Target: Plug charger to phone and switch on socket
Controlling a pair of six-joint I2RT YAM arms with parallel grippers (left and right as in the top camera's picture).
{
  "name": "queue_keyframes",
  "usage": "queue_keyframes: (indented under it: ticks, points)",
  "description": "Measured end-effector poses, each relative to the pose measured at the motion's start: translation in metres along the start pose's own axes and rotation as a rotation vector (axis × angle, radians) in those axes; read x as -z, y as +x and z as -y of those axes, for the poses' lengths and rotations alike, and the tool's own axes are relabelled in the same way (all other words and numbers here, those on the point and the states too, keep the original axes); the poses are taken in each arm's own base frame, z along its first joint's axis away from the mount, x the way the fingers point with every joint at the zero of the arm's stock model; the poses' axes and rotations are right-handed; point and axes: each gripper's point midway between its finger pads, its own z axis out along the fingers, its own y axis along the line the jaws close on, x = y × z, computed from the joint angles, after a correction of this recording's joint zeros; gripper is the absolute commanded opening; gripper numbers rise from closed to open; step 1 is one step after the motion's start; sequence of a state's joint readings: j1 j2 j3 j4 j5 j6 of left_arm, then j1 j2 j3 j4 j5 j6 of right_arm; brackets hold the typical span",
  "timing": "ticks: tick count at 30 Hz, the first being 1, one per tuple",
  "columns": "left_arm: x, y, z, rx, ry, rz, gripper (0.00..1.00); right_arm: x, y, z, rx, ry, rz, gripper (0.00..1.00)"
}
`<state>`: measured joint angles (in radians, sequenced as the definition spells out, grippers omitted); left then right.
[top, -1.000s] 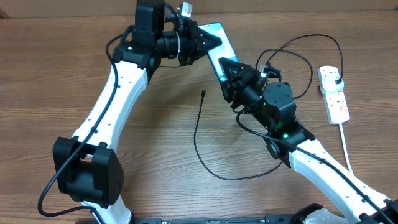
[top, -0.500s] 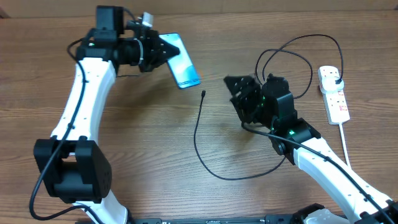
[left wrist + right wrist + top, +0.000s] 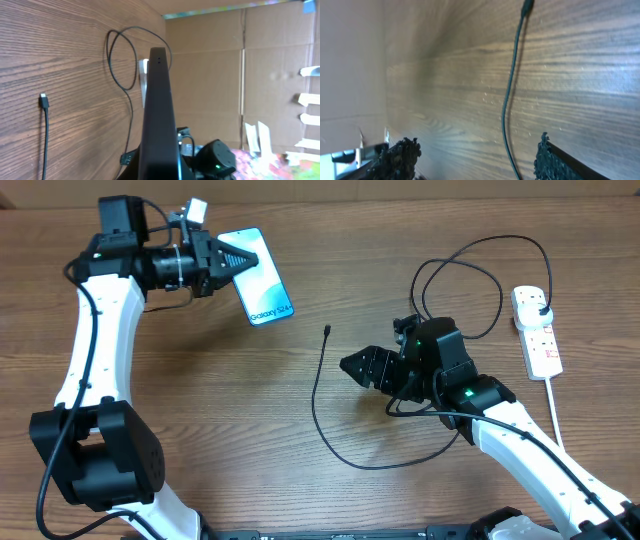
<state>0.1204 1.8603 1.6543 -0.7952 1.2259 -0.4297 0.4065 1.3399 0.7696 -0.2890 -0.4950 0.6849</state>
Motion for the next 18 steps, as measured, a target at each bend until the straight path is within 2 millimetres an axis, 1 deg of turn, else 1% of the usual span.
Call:
queue_keyframes:
  ticks: [4, 6, 8, 9, 11, 12, 15, 18]
  points:
    - [0.004, 0.001, 0.002, 0.006, 0.021, -0.005, 0.04, 0.004, 0.006, 0.003, 0.000, 0.040, -0.039, 0.77]
    - [0.004, 0.002, 0.003, 0.005, 0.028, -0.009, 0.04, 0.010, 0.001, -0.004, 0.012, 0.052, -0.043, 0.76]
    - [0.004, 0.003, 0.004, 0.006, 0.032, -0.011, 0.04, 0.017, -0.010, -0.016, 0.034, 0.066, -0.039, 0.76]
    - [0.004, 0.003, 0.004, 0.007, 0.035, -0.013, 0.04, 0.022, -0.020, -0.027, 0.060, 0.069, -0.026, 0.76]
    - [0.004, 0.003, 0.005, 0.008, 0.039, -0.015, 0.04, 0.029, -0.031, -0.037, 0.075, 0.103, -0.036, 0.75]
    - [0.004, 0.003, 0.005, 0.007, 0.039, -0.015, 0.04, 0.029, -0.037, -0.042, 0.081, 0.114, -0.039, 0.73]
    - [0.004, 0.004, 0.006, 0.007, 0.045, -0.017, 0.04, 0.022, -0.059, -0.053, 0.096, 0.133, -0.039, 0.66]
    - [0.004, 0.004, 0.006, 0.007, 0.048, -0.018, 0.04, 0.005, -0.073, -0.051, 0.090, 0.149, -0.044, 0.56]
